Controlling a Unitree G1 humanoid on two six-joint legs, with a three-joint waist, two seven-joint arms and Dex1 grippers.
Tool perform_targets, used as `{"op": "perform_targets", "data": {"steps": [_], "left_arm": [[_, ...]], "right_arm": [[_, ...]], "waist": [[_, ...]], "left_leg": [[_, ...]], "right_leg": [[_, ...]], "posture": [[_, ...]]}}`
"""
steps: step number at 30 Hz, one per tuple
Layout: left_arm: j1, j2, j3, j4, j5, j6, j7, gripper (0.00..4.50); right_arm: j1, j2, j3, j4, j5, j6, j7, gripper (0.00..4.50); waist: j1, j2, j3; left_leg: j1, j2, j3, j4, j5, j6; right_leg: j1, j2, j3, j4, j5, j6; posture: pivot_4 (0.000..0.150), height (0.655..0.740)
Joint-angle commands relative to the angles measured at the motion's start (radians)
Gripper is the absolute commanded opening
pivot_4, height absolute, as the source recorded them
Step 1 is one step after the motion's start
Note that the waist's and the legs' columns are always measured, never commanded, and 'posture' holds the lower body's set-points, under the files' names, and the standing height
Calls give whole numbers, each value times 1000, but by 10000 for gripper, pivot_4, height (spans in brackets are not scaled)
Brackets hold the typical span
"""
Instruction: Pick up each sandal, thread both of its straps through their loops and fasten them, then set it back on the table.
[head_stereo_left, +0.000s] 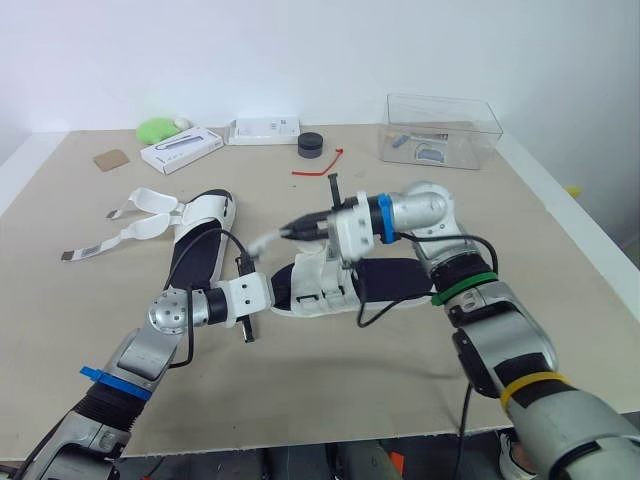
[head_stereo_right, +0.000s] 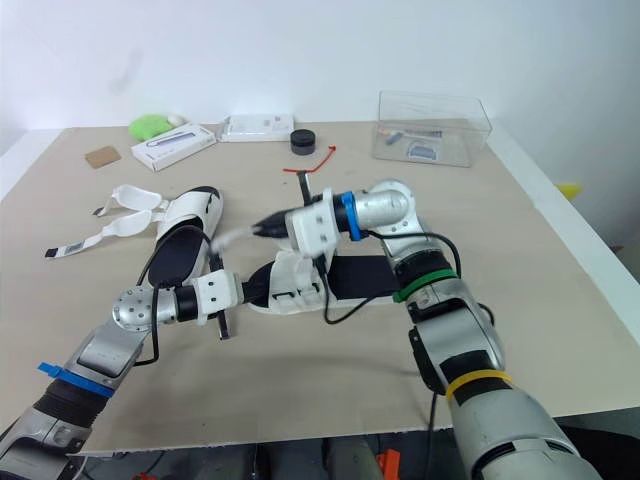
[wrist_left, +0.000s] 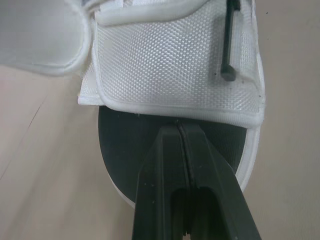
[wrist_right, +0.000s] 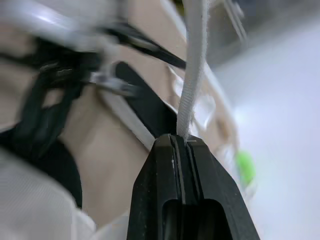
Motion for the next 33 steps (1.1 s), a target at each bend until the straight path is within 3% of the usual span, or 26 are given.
{"op": "perform_targets", "data": {"steps": [1,6,7,10,13,14,15,16,17,21,24,27,29,33], "left_arm": [[25,4,-48,67,55,33,-16,0],[19,0,-52,70,55,32,-19,0],[19,0,-53,71,55,32,-20,0],[16,1,-55,72,54,30,-24,0],[18,3,-57,69,53,31,-29,0],[19,5,-58,67,52,31,-30,0],[19,6,-59,66,52,31,-31,0],[18,6,-60,66,51,32,-32,0],[17,6,-60,66,51,33,-33,0],[24,0,-40,48,0,68,-53,0],[27,-3,-16,31,-67,111,-96,0],[23,3,6,14,-138,173,-150,0],[15,4,21,12,-175,216,-176,0],[-15,26,36,49,-192,241,-226,0]], "right_arm": [[-57,-40,40,37,-110,-298,-79,615],[-88,-68,88,114,-250,-391,-192,615],[-96,-74,88,121,-274,-400,-220,6805],[-118,-95,85,128,-321,-414,-296,17860],[-125,-159,128,116,-286,-423,-332,31514],[-120,-188,150,110,-264,-423,-335,34120],[-112,-216,168,102,-240,-415,-338,40289],[-99,-248,190,84,-189,-387,-331,44212],[-89,-272,208,69,-149,-365,-327,44670],[141,-404,184,-418,442,360,-96,44670],[301,-558,140,-870,816,1023,-201,44670],[399,-634,88,-1136,1137,1457,-385,44670],[447,-659,73,-1225,1244,1639,-457,44670],[540,-643,62,-1289,1297,1860,-581,44670]], "waist": [[0,0,0],[0,0,0],[1,0,0],[1,0,0],[3,0,0],[4,0,0],[4,0,0],[4,0,0],[4,0,0],[7,-1,0],[18,3,1],[13,3,0],[17,3,0],[19,1,-1]], "left_leg": [[0,0,0,0,0,0],[1,0,1,0,1,-1],[2,0,1,0,1,-1],[2,0,1,0,2,-2],[2,0,1,0,2,-3],[2,0,1,0,2,-3],[2,0,1,0,2,-3],[2,0,1,0,2,-3],[2,0,1,0,2,-2],[3,0,-1,0,1,-2],[1,1,-3,0,1,-2],[0,2,-3,-1,1,-2],[0,2,-6,-1,1,-2],[-1,2,-10,-1,1,-2]], "right_leg": [[0,0,0,0,0,0],[0,0,1,1,-1,-2],[0,0,1,1,-1,-3],[1,0,1,2,-3,-5],[1,0,1,2,-3,-6],[1,0,1,2,-3,-6],[1,-1,1,2,-3,-5],[1,-1,1,2,-3,-5],[1,-1,1,2,-3,-5],[2,-1,0,1,-2,-4],[1,-1,-2,3,-3,-4],[-1,0,-2,4,-4,-6],[0,1,-4,3,-5,-6],[0,1,-8,3,-12,-1]], "posture": [[1500,7400],[1500,7400],[1500,7400],[1500,7400],[1500,7400],[1500,7400],[1500,7400],[1500,7400],[1500,7400],[1500,7400],[1500,7400],[1500,7400],[1500,7400],[1500,7400]]}}
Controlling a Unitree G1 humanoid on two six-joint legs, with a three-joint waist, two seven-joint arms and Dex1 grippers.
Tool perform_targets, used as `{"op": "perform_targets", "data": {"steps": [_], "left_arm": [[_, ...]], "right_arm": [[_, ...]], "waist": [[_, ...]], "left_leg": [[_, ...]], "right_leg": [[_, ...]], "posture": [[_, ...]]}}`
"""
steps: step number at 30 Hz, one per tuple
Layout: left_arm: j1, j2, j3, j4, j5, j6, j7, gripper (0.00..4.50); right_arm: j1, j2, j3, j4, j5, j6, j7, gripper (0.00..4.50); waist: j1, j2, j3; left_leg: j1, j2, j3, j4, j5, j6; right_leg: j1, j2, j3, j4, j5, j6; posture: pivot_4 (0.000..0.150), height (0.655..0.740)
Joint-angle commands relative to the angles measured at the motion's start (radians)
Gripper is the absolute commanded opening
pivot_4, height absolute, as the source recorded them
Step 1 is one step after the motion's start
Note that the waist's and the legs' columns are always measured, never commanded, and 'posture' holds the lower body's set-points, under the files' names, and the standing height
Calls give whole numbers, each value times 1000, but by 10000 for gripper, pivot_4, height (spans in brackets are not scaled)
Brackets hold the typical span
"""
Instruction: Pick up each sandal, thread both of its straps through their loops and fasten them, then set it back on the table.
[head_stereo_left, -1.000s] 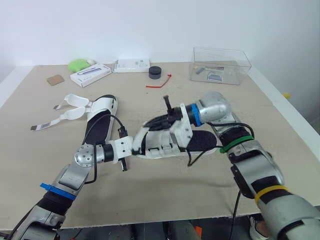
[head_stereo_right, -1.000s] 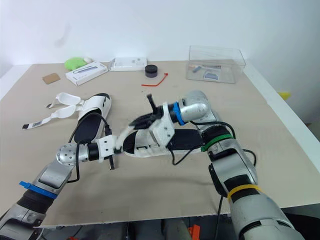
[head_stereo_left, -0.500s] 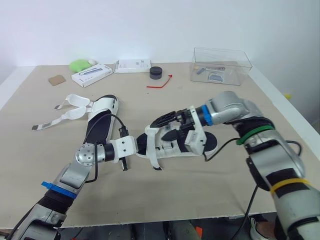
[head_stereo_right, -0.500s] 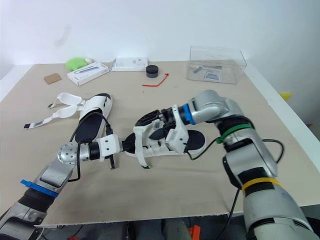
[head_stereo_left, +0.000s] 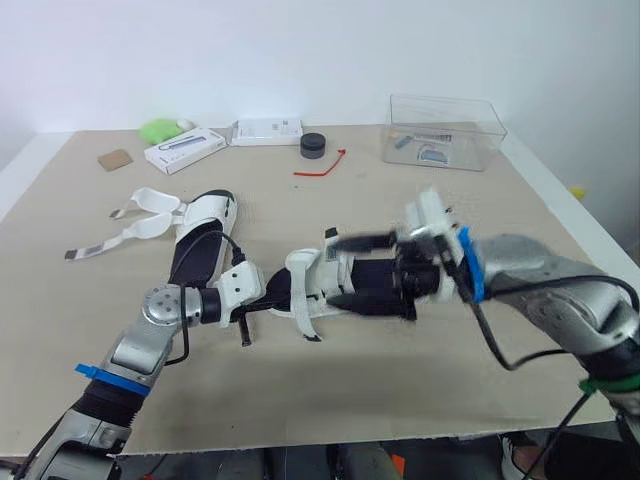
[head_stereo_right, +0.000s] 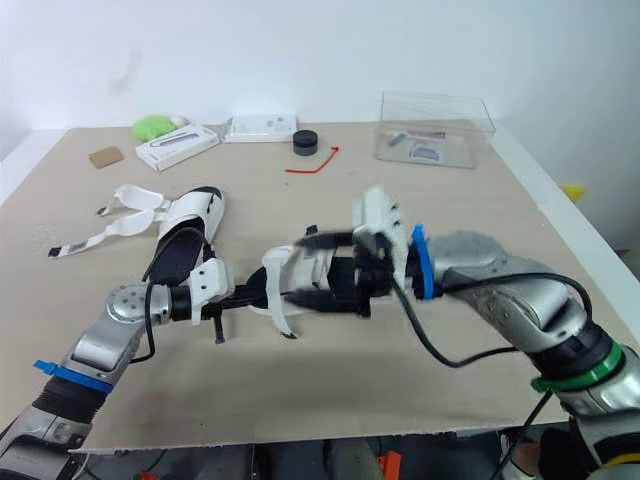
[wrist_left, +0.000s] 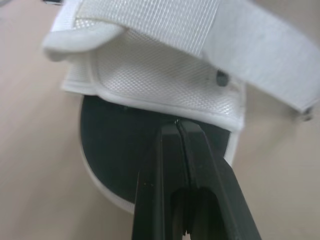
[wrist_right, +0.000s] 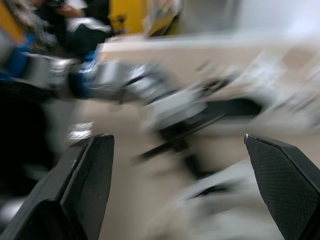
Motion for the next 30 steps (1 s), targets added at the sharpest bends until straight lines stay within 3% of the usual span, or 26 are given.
{"op": "perform_targets", "data": {"steps": [1,4,17,20,27,30], "left_arm": [[-2,34,-17,56,-2,40,-71,0],[-28,33,-4,80,-27,68,-102,0],[-82,17,-18,169,14,-4,-124,0],[-79,12,-21,171,19,-14,-117,0],[-54,8,-27,153,29,-25,-105,0],[-48,7,-29,144,30,-23,-98,0]], "right_arm": [[50,27,-50,-47,104,213,-150,44670],[60,96,-64,-37,157,337,-253,44670],[38,313,-66,31,-78,524,-327,44670],[34,354,-77,50,-109,548,-330,36931],[5,456,-164,122,-91,658,-351,1407],[-10,488,-199,145,-84,713,-349,523]], "waist": [[0,0,0],[-2,-1,0],[-1,-2,0],[0,-2,0],[0,-2,0],[1,-2,0]], "left_leg": [[-1,0,0,0,0,0],[-1,0,1,0,0,0],[-3,2,-3,1,0,0],[-3,2,-4,2,0,0],[-3,2,-3,3,0,0],[-3,2,-3,3,0,0]], "right_leg": [[0,0,0,0,0,0],[-1,1,2,0,0,1],[-1,9,5,0,0,2],[0,9,5,0,1,2],[0,9,5,0,2,3],[0,9,5,0,2,3]], "posture": [[1500,7400],[1500,7400],[1500,7400],[1500,7400],[1500,7400],[1500,7400]]}}
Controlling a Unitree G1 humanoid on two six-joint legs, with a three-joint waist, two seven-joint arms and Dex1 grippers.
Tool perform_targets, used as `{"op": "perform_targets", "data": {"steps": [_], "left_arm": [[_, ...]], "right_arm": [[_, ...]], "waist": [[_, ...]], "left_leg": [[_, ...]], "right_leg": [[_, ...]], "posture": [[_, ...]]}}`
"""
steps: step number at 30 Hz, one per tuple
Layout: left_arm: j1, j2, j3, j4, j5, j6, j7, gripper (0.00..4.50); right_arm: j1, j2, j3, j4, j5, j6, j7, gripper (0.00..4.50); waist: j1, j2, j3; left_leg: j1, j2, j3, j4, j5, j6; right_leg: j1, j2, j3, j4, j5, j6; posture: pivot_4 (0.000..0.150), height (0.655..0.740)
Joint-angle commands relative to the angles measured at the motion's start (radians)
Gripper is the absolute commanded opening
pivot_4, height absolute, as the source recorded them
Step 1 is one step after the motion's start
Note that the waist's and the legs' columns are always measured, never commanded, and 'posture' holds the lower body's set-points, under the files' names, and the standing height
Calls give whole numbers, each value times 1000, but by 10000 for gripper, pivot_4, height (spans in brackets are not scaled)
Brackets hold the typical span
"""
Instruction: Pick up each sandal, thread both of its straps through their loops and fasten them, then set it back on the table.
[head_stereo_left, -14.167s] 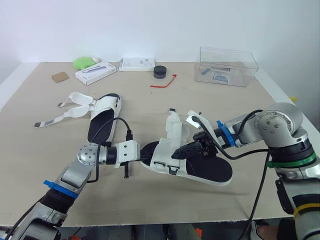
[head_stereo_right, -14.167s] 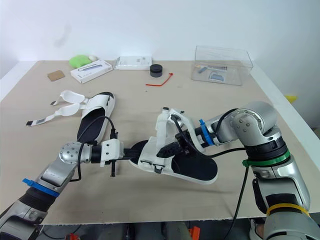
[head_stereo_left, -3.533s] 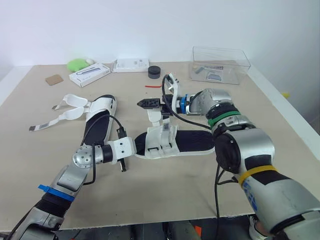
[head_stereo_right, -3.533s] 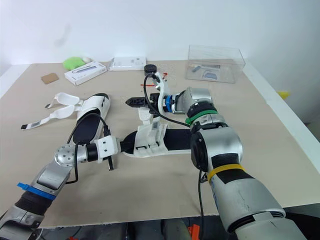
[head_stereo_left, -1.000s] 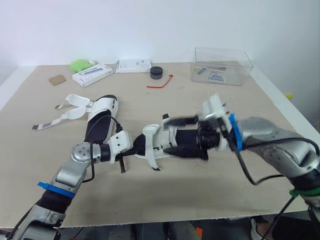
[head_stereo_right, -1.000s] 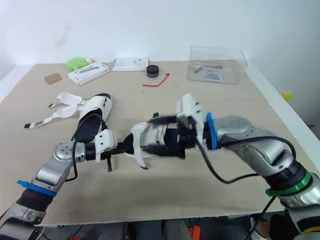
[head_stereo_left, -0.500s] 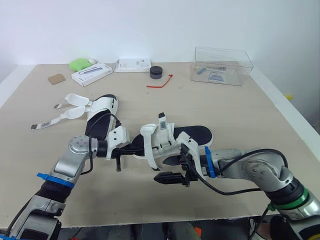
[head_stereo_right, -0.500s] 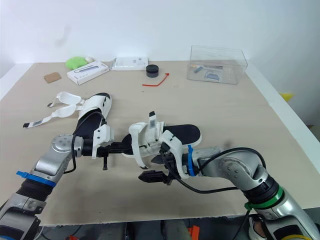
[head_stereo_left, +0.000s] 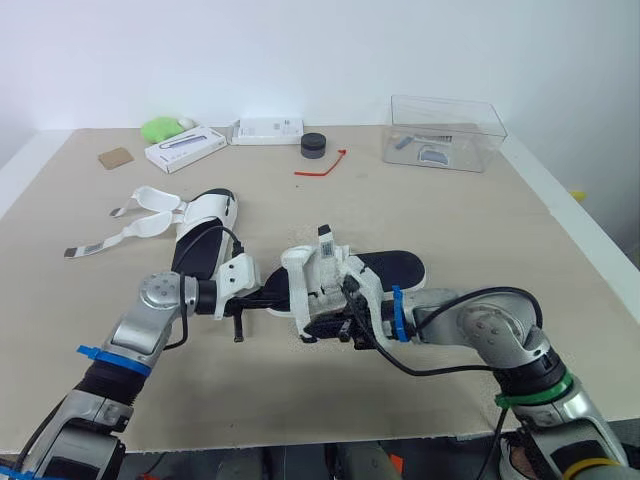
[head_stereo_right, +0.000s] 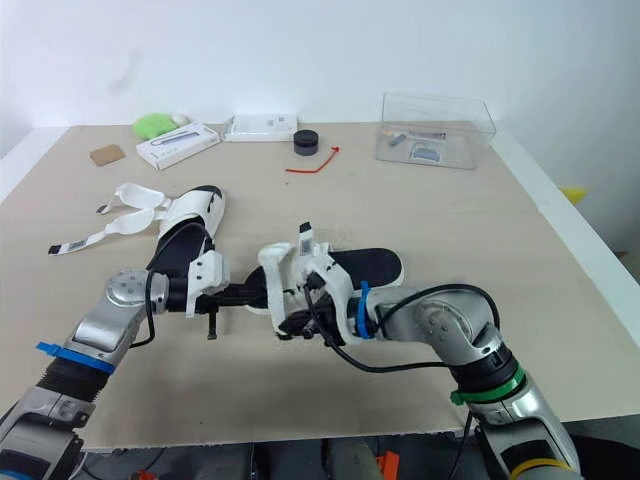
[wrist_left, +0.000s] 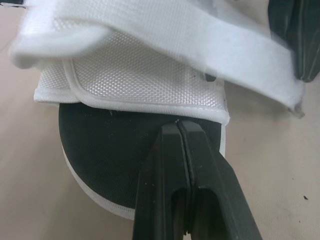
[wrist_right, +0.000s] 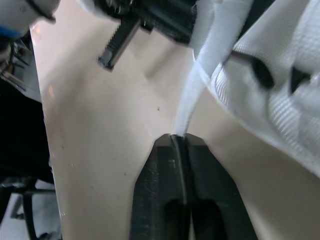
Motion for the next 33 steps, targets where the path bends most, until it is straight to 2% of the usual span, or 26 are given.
{"op": "perform_targets", "data": {"steps": [1,5,8,11,14,17,22,33], "left_arm": [[31,4,-28,21,44,20,10,0],[35,5,-28,19,49,18,17,0],[38,8,-29,23,55,13,20,0],[39,6,-31,23,55,12,23,0],[42,0,-39,27,58,6,26,0],[43,-4,-47,28,62,1,29,0],[45,-6,-51,26,63,-2,34,0],[89,3,-57,-14,66,2,54,0]], "right_arm": [[-31,25,-59,12,24,58,-1,523],[-40,38,-90,27,23,120,13,523],[-82,75,-170,66,90,186,12,523],[-227,137,-289,193,145,240,-16,523],[-367,155,-337,336,111,266,-16,523],[-416,147,-299,414,42,266,10,523],[-404,130,-229,457,-40,279,68,523],[-376,123,-196,467,-81,356,124,523]], "waist": [[0,0,0],[0,0,0],[0,0,0],[-4,1,0],[-5,1,0],[-4,-1,-1],[-4,0,-1],[-4,0,-1]], "left_leg": [[0,0,0,0,0,0],[0,0,0,0,0,0],[0,0,0,0,0,0],[0,0,1,0,0,1],[1,0,2,0,3,4],[1,0,0,0,3,4],[-2,-2,0,-1,2,5],[-3,-3,0,-2,2,5]], "right_leg": [[0,0,0,0,0,0],[0,0,0,0,0,0],[0,0,0,0,0,0],[0,0,1,0,2,0],[0,2,1,0,5,0],[1,4,0,-1,4,-2],[-1,0,0,-1,6,-6],[-1,-3,0,-3,6,-3]], "posture": [[1500,7400],[1500,7400],[1500,7400],[1500,7400],[1500,7400],[1500,7400],[1500,7400],[1500,7400]]}}
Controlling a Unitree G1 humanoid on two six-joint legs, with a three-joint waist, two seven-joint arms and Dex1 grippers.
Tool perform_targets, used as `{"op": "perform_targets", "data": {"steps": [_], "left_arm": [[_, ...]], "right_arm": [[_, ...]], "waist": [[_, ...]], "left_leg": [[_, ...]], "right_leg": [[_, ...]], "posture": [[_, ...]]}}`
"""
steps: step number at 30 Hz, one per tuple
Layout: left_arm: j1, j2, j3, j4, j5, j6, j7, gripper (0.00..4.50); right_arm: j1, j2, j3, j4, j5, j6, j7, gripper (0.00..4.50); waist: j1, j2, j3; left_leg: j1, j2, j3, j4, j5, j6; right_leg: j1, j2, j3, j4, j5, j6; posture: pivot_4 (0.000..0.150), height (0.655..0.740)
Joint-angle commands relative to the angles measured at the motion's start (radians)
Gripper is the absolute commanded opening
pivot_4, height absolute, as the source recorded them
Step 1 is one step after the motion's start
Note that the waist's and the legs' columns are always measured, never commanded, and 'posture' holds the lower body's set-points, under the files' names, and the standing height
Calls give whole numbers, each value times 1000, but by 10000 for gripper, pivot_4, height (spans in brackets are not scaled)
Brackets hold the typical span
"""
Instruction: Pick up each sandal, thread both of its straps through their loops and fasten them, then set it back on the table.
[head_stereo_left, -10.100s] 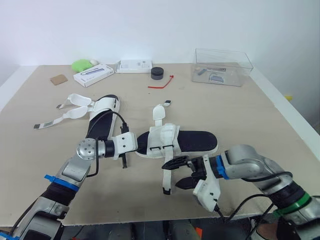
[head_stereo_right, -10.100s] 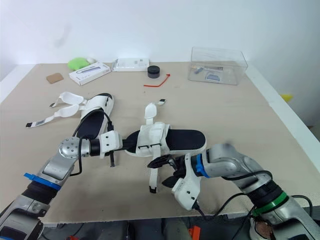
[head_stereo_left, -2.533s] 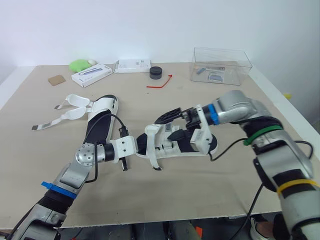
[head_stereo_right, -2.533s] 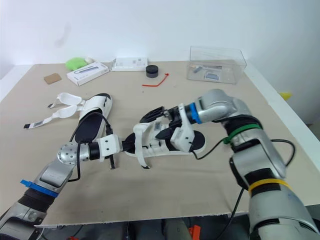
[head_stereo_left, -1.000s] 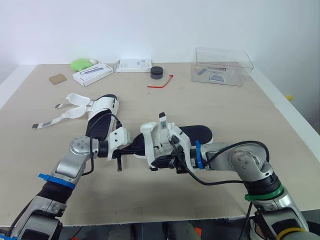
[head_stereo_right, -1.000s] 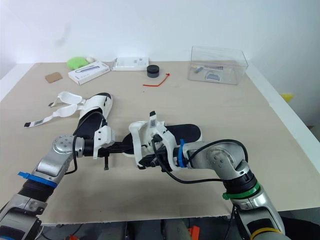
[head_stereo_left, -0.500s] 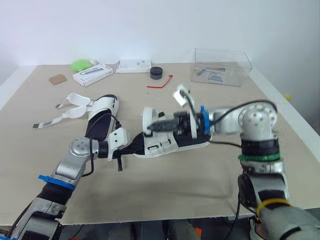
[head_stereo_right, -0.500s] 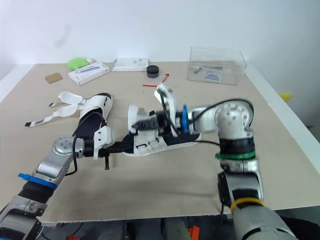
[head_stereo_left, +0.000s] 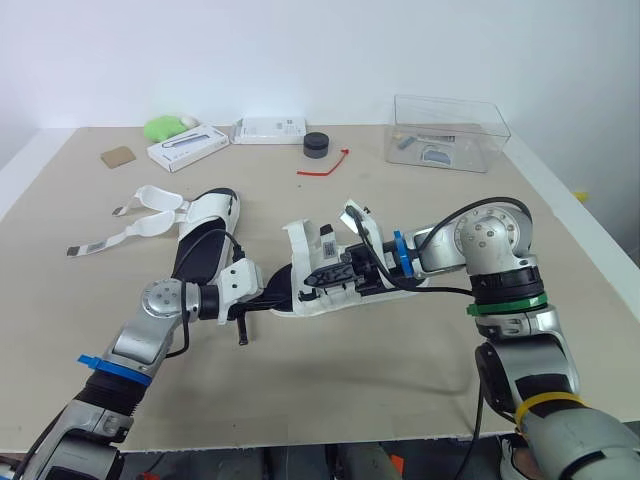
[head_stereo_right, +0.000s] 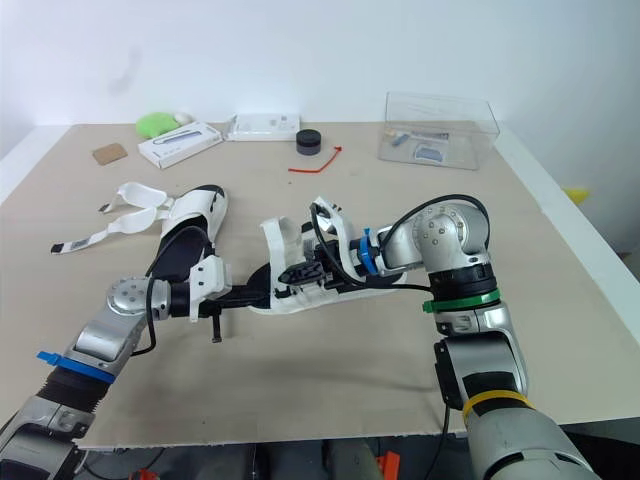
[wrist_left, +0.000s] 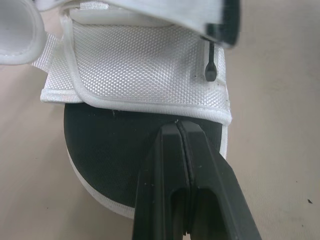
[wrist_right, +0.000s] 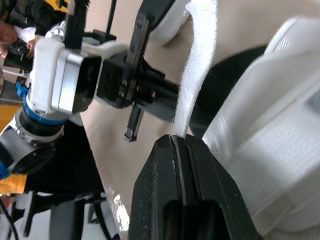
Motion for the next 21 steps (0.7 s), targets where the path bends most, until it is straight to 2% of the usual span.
{"op": "perform_targets", "data": {"steps": [1,12,21], "left_arm": [[42,11,-47,28,58,25,-6,0],[45,8,-47,28,67,21,5,0],[52,8,-45,26,70,20,11,0]], "right_arm": [[2,-14,10,-5,-9,4,24,523],[-94,30,-40,81,-101,-21,53,523],[-41,21,-4,57,-133,1,85,523]], "waist": [[0,0,0],[0,0,0],[0,0,0]], "left_leg": [[0,0,0,0,0,0],[0,0,0,0,0,0],[0,0,0,0,0,0]], "right_leg": [[0,0,0,0,0,0],[0,1,0,0,0,0],[0,0,0,0,0,0]], "posture": [[1500,7400],[1500,7400],[1500,7400]]}}
